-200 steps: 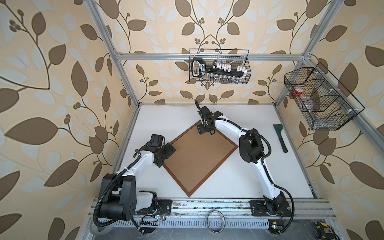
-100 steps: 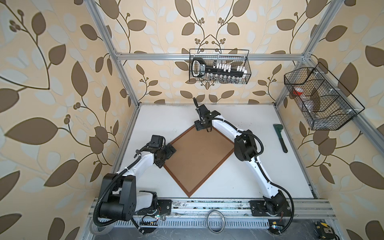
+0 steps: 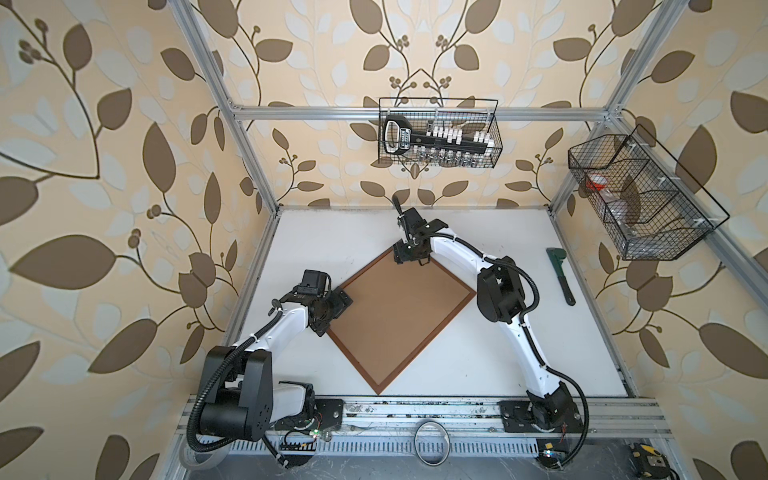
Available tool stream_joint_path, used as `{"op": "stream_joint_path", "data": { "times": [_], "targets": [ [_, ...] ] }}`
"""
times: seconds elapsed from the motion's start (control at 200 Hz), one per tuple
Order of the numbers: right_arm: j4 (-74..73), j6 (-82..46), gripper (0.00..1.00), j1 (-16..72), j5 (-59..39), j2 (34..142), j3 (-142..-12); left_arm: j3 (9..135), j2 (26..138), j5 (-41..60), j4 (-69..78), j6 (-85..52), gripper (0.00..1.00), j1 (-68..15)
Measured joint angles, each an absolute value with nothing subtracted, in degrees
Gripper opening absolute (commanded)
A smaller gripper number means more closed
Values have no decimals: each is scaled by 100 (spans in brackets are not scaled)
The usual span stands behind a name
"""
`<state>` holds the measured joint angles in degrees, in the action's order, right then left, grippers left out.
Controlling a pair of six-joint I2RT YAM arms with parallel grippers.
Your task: Put the photo into the frame
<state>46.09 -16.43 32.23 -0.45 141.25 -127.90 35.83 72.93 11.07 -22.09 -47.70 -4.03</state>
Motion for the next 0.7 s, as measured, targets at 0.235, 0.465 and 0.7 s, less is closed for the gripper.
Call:
{"op": "stream_joint_path", "data": {
  "times": [0.235,0.465,0.7],
  "targets": [
    [4453,-1621,74,3098,231,12964,-11898,3903,7201,727,-2679,-4534,98,-364],
    [4324,-1625,74,3052,436,12967,-11448,3780,7124,773,-2652,-4600,98,-333],
    [4226,-1723,74,3092,333,13399,-11246,3568,7100,913,-2392,-4729,99,-333]
  ]
}}
